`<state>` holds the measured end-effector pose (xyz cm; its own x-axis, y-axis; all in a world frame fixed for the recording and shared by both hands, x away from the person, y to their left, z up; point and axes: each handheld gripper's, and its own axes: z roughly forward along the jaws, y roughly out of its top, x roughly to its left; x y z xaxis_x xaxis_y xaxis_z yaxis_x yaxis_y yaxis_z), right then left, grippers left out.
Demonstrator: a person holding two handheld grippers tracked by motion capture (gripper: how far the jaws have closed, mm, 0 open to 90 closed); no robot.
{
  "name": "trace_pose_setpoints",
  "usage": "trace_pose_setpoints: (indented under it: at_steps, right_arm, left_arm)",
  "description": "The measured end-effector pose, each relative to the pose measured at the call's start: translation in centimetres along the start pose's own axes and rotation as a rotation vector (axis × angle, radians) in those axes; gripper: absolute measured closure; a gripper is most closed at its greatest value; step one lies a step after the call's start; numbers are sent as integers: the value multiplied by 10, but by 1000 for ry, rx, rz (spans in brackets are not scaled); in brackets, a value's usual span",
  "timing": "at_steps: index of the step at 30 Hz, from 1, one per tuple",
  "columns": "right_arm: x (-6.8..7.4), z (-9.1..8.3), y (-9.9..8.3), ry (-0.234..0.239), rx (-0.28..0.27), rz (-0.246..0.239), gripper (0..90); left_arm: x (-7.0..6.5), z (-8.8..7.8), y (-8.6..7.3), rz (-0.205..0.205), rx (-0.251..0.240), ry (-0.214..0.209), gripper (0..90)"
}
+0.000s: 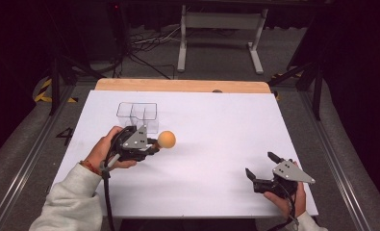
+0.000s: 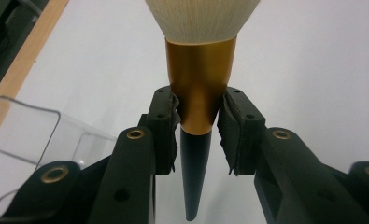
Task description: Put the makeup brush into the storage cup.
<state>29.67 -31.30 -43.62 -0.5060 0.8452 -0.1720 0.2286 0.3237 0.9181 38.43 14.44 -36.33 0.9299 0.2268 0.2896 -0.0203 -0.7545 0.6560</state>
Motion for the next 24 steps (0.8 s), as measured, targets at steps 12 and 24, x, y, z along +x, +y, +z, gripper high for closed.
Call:
trace_pose_setpoints:
  at_steps: [12,24]
  right_arm:
    - [1,1,0,-6,1,0,57]
    - [0,0,0,-10,-3,3,56]
  left_arm:
    - [-3,-24,-33,-153,-120,128,680]
    - [-2,-43,-60,-345,-301,300,680]
